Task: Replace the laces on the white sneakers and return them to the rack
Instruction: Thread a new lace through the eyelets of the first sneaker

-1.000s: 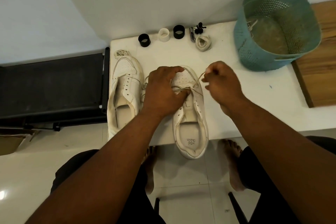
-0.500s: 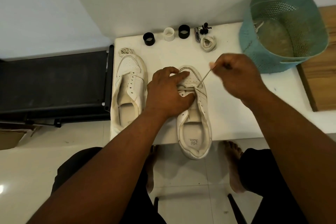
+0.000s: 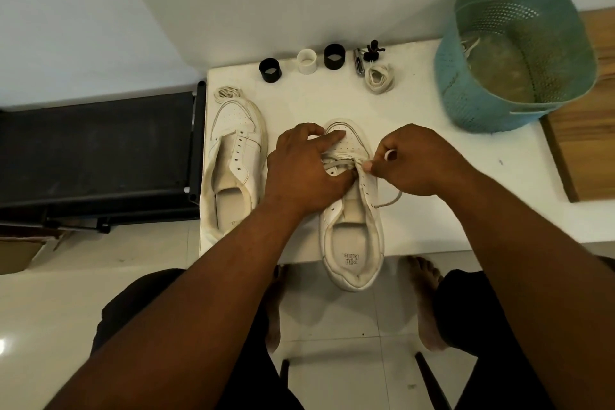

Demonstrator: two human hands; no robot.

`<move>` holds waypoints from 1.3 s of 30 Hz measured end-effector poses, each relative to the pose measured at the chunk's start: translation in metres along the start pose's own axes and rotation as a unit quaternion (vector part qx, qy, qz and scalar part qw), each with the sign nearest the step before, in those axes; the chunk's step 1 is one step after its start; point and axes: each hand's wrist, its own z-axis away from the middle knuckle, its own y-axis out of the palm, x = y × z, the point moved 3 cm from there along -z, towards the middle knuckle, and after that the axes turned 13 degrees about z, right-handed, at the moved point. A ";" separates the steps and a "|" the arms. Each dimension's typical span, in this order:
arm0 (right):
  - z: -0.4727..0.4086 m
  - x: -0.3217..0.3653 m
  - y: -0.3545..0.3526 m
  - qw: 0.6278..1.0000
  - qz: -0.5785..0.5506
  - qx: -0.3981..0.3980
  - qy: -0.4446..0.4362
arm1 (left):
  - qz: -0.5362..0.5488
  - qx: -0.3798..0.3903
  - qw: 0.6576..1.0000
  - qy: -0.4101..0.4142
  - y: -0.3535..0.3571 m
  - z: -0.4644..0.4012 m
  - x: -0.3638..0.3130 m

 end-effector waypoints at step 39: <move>0.000 -0.007 -0.009 0.825 -0.526 -0.155 0.136 | 0.124 0.045 0.990 -0.043 0.001 0.003 0.004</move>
